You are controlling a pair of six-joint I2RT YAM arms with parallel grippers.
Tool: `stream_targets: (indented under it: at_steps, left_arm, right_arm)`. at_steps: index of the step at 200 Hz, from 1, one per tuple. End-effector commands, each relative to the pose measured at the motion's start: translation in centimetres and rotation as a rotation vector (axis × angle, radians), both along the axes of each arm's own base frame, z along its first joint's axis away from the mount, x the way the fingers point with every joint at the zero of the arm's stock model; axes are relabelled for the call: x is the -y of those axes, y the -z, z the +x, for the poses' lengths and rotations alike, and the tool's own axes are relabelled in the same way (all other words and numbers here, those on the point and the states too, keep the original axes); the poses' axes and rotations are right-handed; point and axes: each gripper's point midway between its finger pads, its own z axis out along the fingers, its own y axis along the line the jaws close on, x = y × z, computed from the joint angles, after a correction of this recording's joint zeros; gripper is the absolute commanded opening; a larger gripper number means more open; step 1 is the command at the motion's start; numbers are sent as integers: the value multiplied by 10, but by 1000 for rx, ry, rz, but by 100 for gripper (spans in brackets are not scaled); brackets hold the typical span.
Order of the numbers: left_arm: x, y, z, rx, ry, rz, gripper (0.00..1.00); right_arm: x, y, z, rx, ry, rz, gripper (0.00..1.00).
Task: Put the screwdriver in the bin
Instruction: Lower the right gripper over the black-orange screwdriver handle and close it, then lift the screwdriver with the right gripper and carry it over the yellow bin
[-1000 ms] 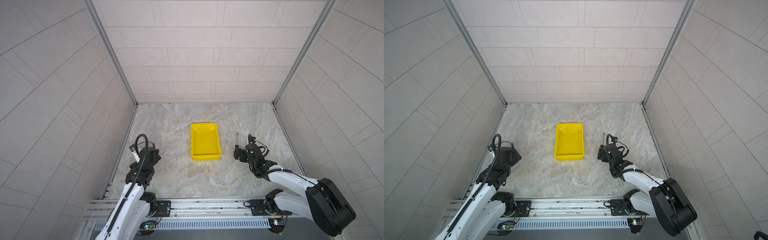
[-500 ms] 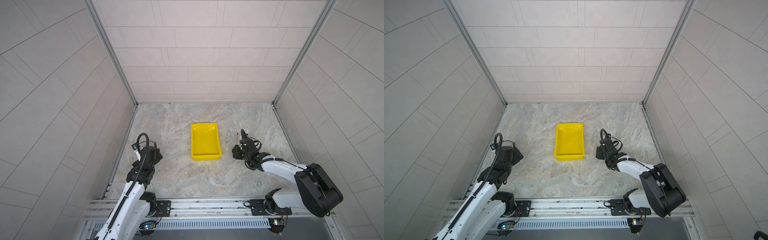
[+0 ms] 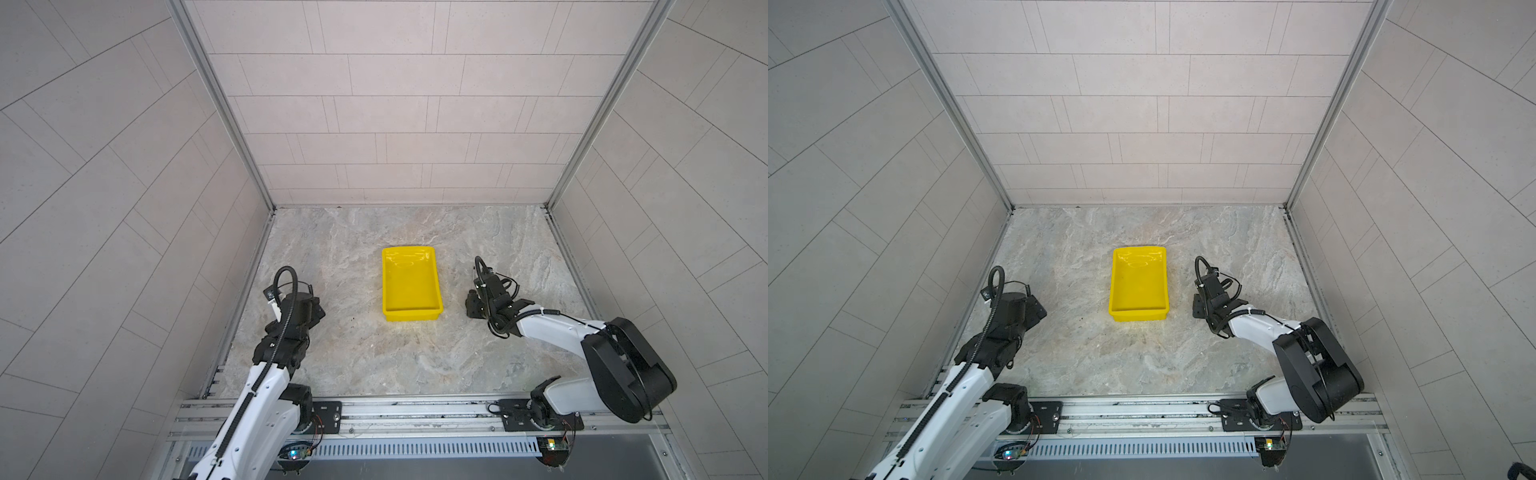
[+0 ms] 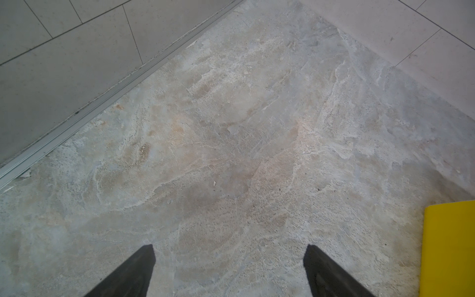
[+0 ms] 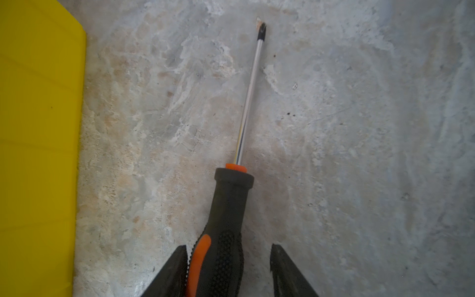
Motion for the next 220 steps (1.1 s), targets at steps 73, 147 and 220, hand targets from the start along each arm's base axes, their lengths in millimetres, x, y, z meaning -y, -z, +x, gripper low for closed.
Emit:
stream_targets:
  at_steps: [73, 147, 220]
  left_arm:
    - [-5, 0, -1, -5, -14, 20, 96]
    - [-1, -1, 2, 8, 9, 12, 96]
    - [68, -4, 30, 123, 400, -119, 100]
  right_arm:
    - [14, 9, -2, -79, 47, -96, 43]
    - [15, 8, 1, -80, 55, -107, 22]
    - [21, 13, -4, -97, 70, -126, 7]
